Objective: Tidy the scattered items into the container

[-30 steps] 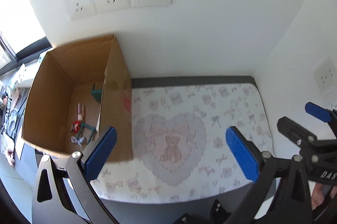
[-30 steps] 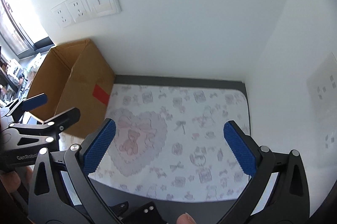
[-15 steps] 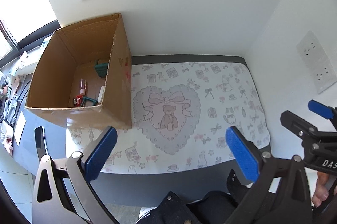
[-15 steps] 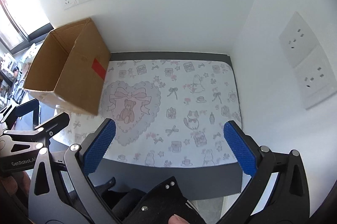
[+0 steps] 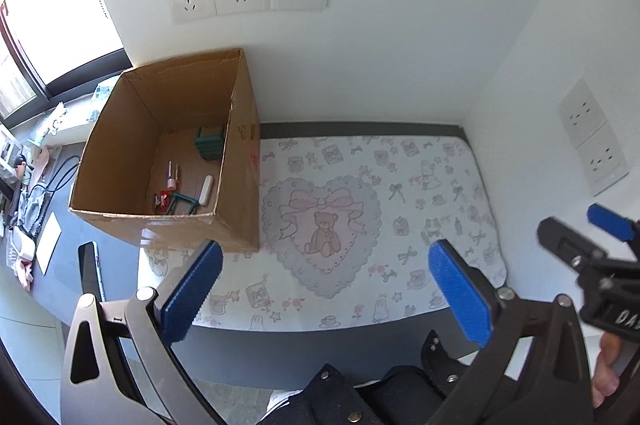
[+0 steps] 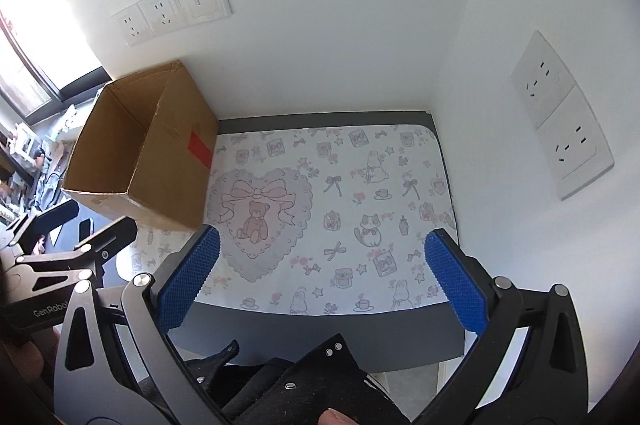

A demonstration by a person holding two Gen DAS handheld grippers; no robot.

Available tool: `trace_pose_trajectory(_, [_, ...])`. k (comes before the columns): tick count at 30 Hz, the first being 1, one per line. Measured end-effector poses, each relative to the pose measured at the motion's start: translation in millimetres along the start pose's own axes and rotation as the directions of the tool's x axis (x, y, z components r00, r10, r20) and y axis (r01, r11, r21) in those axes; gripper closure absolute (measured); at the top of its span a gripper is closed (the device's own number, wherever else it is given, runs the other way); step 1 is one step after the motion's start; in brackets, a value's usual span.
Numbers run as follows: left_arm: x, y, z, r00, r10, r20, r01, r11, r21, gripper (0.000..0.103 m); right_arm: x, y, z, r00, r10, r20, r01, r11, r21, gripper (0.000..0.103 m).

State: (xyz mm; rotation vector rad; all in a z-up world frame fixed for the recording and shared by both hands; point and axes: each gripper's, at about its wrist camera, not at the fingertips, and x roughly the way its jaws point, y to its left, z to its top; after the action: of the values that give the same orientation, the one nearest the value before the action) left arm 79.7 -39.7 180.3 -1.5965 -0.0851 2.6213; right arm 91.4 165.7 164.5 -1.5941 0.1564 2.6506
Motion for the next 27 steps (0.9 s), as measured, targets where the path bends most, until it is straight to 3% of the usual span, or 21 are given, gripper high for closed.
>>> trace_pose_trajectory(10, [8, 4, 3, 0.997, 0.051, -0.056, -0.053, 0.998, -0.039, 0.0, 5, 10, 3, 0.999, 0.028, -0.02, -0.029, 0.999, -0.036, 0.0])
trace_pose_trajectory(27, [1, 9, 6, 0.991, 0.131, -0.035, -0.133, 0.99, -0.057, 0.0, 16, 5, 4, 0.995, 0.092, -0.05, -0.092, 0.996, 0.003, 0.0])
